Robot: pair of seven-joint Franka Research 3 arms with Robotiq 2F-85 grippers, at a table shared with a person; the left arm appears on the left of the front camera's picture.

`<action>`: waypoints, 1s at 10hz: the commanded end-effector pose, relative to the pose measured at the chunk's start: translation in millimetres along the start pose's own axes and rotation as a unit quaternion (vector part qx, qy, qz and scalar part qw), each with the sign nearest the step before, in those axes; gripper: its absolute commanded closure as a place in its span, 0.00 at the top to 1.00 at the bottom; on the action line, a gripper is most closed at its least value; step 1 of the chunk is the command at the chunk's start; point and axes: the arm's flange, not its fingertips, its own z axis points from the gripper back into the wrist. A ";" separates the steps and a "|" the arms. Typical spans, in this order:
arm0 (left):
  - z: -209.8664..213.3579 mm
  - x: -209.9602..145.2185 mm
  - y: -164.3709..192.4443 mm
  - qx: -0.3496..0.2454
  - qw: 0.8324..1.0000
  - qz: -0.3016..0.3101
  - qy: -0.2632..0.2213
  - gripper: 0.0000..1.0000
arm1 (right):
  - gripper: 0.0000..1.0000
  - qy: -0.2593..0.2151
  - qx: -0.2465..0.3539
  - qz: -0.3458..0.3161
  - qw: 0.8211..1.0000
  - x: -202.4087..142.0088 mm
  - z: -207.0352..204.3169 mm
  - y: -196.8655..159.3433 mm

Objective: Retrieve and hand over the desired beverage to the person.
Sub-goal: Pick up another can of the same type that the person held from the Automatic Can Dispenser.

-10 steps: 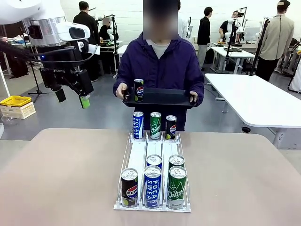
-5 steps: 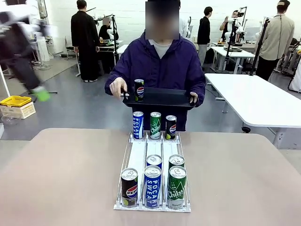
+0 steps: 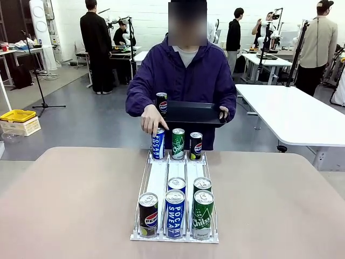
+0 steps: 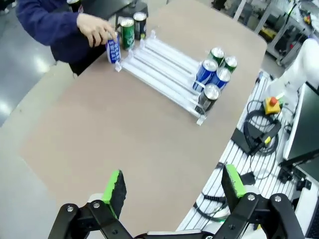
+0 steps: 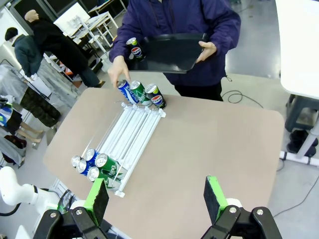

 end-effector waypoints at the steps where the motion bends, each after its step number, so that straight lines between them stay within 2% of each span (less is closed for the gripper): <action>1: -12.2 18.4 11.7 -0.017 1.000 0.007 -0.016 1.00 | 1.00 -0.007 0.016 0.005 1.000 0.0 -1.4 -0.9; 3: -21.4 25.0 13.1 0.007 0.998 0.026 -0.055 1.00 | 1.00 -0.007 0.016 0.005 1.000 0.0 -1.4 -0.9; 5: -25.0 28.1 13.2 0.011 0.999 0.031 -0.040 1.00 | 1.00 -0.007 0.016 0.005 1.000 0.0 -1.4 -0.9; 10: -18.8 26.9 15.9 -0.004 0.999 0.031 -0.040 1.00 | 1.00 -0.007 0.016 0.005 1.000 0.0 -1.4 -0.9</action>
